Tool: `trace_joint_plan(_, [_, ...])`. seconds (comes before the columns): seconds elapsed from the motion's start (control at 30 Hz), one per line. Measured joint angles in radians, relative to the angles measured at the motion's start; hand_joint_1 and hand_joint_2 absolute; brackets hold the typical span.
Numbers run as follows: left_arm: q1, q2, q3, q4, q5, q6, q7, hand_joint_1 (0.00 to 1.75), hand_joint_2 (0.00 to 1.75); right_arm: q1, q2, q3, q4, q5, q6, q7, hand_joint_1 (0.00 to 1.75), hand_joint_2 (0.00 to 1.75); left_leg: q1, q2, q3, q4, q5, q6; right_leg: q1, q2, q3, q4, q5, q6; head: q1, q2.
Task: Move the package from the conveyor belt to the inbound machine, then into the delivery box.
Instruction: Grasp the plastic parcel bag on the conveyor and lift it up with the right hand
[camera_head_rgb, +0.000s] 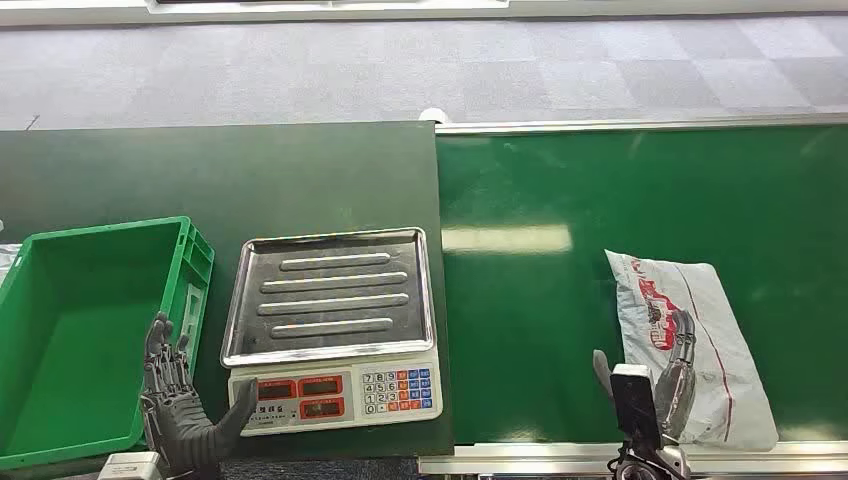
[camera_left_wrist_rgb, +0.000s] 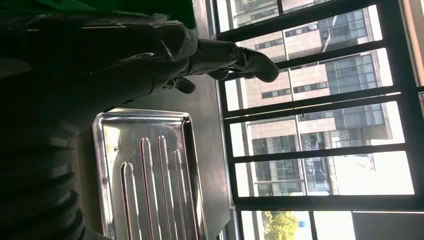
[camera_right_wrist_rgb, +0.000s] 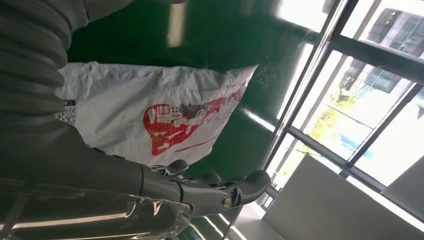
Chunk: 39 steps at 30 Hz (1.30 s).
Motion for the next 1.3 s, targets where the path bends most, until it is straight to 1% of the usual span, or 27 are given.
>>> trace_joint_plan(0.1, [-0.006,0.004,-0.009,0.000,0.001,0.001,0.000,0.00,1.75,-0.028,-0.015,-0.022,0.022,0.012,-0.002,0.031,0.00,1.75,0.000,0.000,0.000,0.000,0.000,0.000,0.000,0.000,0.000,0.000,0.000,0.000,0.000,0.000])
trace_joint_plan(0.3, [-0.032,0.010,-0.030,-0.003,0.003,-0.004,0.000,0.00,1.75,-0.151,-0.062,-0.087,0.167,0.073,-0.027,0.134,0.00,1.75,0.000,0.000,0.001,0.000,0.000,0.000,0.000,0.000,0.000,0.000,0.001,0.000,0.000,0.000])
trace_joint_plan(0.4, [-0.046,0.009,-0.035,-0.003,0.001,-0.010,0.000,0.00,1.75,-0.202,-0.081,-0.106,0.248,0.136,-0.053,0.226,0.00,1.75,0.000,0.000,0.001,0.000,0.000,0.000,0.000,0.000,0.001,0.000,0.001,0.000,0.000,0.000])
trace_joint_plan(0.53, [-0.056,0.006,-0.037,-0.003,-0.001,-0.018,0.000,0.00,1.75,-0.246,-0.101,-0.121,0.346,0.238,-0.085,0.391,0.00,1.75,0.000,0.000,0.001,0.000,0.000,0.000,0.000,0.000,0.000,0.000,0.001,0.000,0.000,0.000])
trace_joint_plan(0.67, [-0.059,0.002,-0.038,-0.003,-0.006,-0.024,0.000,0.00,1.75,-0.268,-0.116,-0.127,0.426,0.293,-0.065,0.512,0.00,1.75,0.000,0.000,0.000,0.000,0.000,0.000,0.000,0.000,0.000,0.000,0.001,0.001,0.000,0.000])
trace_joint_plan(0.73, [-0.060,0.001,-0.038,-0.002,-0.007,-0.025,0.000,0.00,1.75,-0.276,-0.122,-0.129,0.456,0.309,-0.045,0.555,0.00,1.75,0.000,0.000,0.000,0.000,0.000,0.000,0.000,0.000,0.000,0.000,0.001,0.001,0.000,0.000])
trace_joint_plan(0.77, [-0.060,0.000,-0.038,-0.001,-0.007,-0.025,0.000,0.00,1.75,-0.280,-0.124,-0.129,0.469,0.316,-0.037,0.568,0.13,1.75,0.000,0.000,0.001,0.000,0.000,0.000,0.000,0.000,0.000,0.000,0.001,0.001,0.000,0.000])
trace_joint_plan(0.8, [-0.060,0.000,-0.039,0.000,-0.007,-0.026,0.000,0.00,1.75,-0.284,-0.126,-0.129,0.482,0.320,-0.031,0.576,0.34,1.75,0.000,0.000,0.001,0.000,0.000,0.000,0.000,0.000,0.001,0.000,0.001,0.001,0.000,0.000])
trace_joint_plan(0.83, [-0.060,0.000,-0.039,0.002,-0.007,-0.026,0.000,0.00,1.75,-0.289,-0.128,-0.130,0.493,0.324,-0.025,0.581,0.71,1.75,0.000,0.000,0.001,0.000,0.000,0.000,0.000,0.000,0.001,0.000,0.001,0.001,0.000,0.000])
trace_joint_plan(0.87, [-0.060,0.000,-0.039,0.003,-0.007,-0.025,0.000,0.00,1.75,-0.292,-0.129,-0.132,0.502,0.326,-0.021,0.584,1.12,1.75,0.000,0.000,0.001,0.000,0.000,0.000,0.000,0.000,0.001,0.000,0.001,0.001,0.000,0.000])
trace_joint_plan(0.9, [-0.060,0.000,-0.039,0.004,-0.007,-0.024,0.000,0.00,1.75,-0.294,-0.130,-0.134,0.508,0.328,-0.018,0.586,1.40,1.75,0.000,0.000,0.002,0.000,0.000,0.000,0.000,0.000,0.002,0.000,0.001,0.001,0.000,0.000])
trace_joint_plan(0.93, [-0.059,0.000,-0.039,0.004,-0.007,-0.023,0.000,0.00,1.75,-0.295,-0.130,-0.137,0.512,0.330,-0.016,0.585,1.62,1.75,0.000,0.000,0.002,0.000,0.000,0.000,0.000,0.000,0.002,0.000,0.001,0.001,0.000,0.000])
trace_joint_plan(0.97, [-0.059,0.000,-0.039,0.005,-0.005,-0.022,0.000,0.00,1.75,-0.297,-0.130,-0.141,0.513,0.331,-0.014,0.584,1.68,1.75,0.000,0.000,0.002,0.000,0.000,0.000,0.000,0.000,0.002,0.000,0.001,0.001,0.000,0.000])
trace_joint_plan(1.13, [-0.058,0.000,-0.038,0.006,0.001,-0.022,0.000,0.00,1.75,-0.305,-0.129,-0.159,0.514,0.335,-0.011,0.557,1.75,1.75,0.000,0.000,0.004,0.000,0.000,0.000,0.000,0.000,0.004,0.000,0.001,0.001,0.000,0.000])
trace_joint_plan(1.23, [-0.058,-0.001,-0.038,0.006,0.001,-0.023,0.000,0.00,1.75,-0.306,-0.125,-0.171,0.509,0.330,-0.020,0.521,1.75,1.75,0.000,0.000,0.005,0.000,0.000,0.000,0.000,0.000,0.005,0.000,0.001,0.001,0.000,0.000])
trace_joint_plan(1.3, [-0.058,-0.001,-0.038,0.006,0.001,-0.023,0.000,0.00,1.75,-0.303,-0.117,-0.178,0.498,0.315,-0.039,0.478,1.75,1.75,0.000,0.000,0.006,0.000,0.000,0.000,0.000,0.000,0.006,0.000,0.001,0.001,0.000,0.000])
